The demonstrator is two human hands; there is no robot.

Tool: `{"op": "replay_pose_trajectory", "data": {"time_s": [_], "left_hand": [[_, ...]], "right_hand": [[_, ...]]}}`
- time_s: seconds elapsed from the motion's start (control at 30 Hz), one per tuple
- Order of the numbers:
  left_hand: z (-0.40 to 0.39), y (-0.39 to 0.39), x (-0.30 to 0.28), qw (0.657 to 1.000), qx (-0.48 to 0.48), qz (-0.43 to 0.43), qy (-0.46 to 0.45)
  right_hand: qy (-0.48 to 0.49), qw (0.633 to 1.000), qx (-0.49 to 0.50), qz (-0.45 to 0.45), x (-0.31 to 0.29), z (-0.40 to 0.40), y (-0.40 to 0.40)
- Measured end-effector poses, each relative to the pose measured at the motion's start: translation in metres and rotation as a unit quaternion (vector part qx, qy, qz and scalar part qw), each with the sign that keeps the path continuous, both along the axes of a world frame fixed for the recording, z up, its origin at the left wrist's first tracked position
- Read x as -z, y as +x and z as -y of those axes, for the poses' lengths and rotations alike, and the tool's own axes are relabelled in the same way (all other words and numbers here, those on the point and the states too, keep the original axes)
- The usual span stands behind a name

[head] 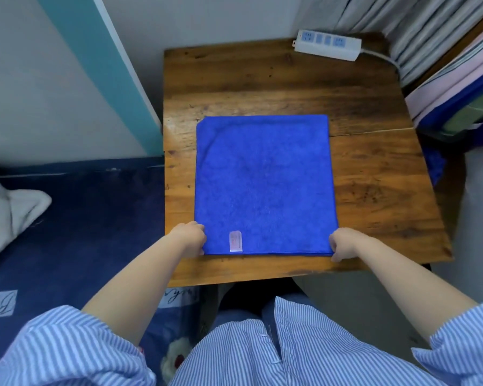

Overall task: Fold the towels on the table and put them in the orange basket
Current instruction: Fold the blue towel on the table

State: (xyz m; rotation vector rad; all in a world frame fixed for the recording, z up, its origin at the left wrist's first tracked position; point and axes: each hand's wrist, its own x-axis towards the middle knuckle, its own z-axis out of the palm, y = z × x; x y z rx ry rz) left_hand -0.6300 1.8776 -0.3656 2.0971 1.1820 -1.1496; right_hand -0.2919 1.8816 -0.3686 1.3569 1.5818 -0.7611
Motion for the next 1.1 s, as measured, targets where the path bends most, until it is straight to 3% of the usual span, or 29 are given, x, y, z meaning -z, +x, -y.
{"op": "replay_pose_trajectory", "data": {"time_s": [0.1, 0.23, 0.4, 0.6, 0.73, 0.93, 1.1], "left_hand": [[-0.020, 0.002, -0.004, 0.996, -0.087, 0.021, 0.009], [-0.059, 0.006, -0.013, 0.981, -0.181, 0.035, 0.059], [-0.113, 0.010, -0.017, 0.935, -0.329, 0.065, 0.116], [-0.187, 0.015, -0.008, 0.797, -0.568, 0.112, 0.171], [-0.222, 0.018, 0.003, 0.692, -0.683, 0.129, 0.197], [-0.246, 0.016, 0.022, 0.588, -0.765, 0.159, 0.210], [-0.253, 0.012, 0.026, 0.461, -0.828, 0.222, 0.229]], "right_hand": [[-0.001, 0.999, 0.049, -0.022, -0.003, -0.024, 0.004], [0.078, 0.989, 0.090, -0.087, -0.009, -0.069, 0.002], [0.165, 0.960, 0.144, -0.177, -0.013, -0.128, -0.004], [0.260, 0.896, 0.242, -0.265, -0.008, -0.193, -0.013], [0.313, 0.883, 0.211, -0.280, 0.003, -0.223, -0.025], [0.346, 0.865, 0.210, -0.297, 0.022, -0.244, -0.033], [0.340, 0.862, 0.212, -0.311, 0.033, -0.249, -0.032]]}}
